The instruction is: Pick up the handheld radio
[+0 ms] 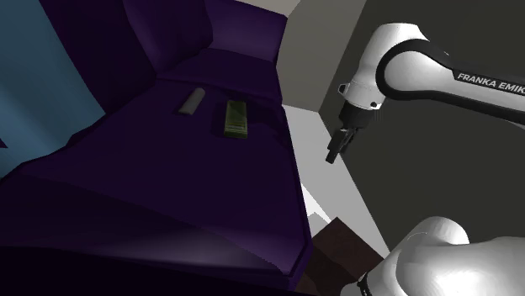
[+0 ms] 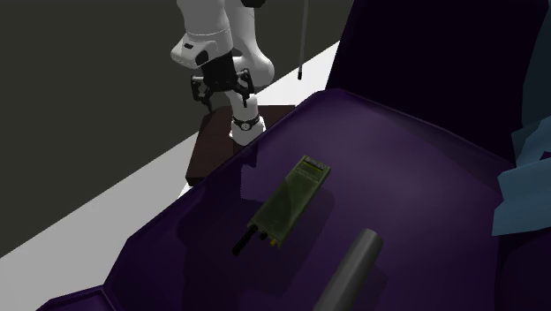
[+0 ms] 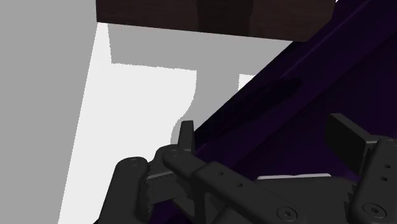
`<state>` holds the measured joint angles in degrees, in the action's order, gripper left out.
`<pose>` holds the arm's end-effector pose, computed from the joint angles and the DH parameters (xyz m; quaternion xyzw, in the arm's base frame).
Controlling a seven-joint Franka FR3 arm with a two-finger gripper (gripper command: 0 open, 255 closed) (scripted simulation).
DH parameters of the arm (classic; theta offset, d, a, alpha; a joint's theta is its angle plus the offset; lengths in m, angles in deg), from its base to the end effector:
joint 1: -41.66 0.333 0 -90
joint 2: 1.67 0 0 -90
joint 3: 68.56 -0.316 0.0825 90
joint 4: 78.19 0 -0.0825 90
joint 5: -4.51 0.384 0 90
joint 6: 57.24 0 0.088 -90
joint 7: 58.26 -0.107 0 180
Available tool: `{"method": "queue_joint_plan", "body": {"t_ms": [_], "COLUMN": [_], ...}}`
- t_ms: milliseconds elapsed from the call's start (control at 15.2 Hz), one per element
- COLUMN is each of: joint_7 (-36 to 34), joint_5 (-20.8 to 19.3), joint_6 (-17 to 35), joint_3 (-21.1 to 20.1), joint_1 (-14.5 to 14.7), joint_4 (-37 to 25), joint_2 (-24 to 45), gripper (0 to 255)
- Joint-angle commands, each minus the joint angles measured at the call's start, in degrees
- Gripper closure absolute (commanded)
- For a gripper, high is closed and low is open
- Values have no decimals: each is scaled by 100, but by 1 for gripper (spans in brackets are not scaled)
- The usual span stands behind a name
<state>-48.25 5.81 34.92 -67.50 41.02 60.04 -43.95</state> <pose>0.3196 -0.0083 0.5520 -0.9965 -0.0742 0.0312 0.0207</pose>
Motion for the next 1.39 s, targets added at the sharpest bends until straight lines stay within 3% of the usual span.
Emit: {"method": "queue_joint_plan", "body": {"t_ms": [0,660,1320], "joint_7": [0,-2406,-4786], "joint_5": [0,372,-189], "joint_6": [0,542,451], "joint_3": [0,-1096,-1760], "joint_1": [0,-166,-282], "joint_4": [0,-1506,-3940], "joint_2": [0,1802,4046], "gripper": [0,0,0]}}
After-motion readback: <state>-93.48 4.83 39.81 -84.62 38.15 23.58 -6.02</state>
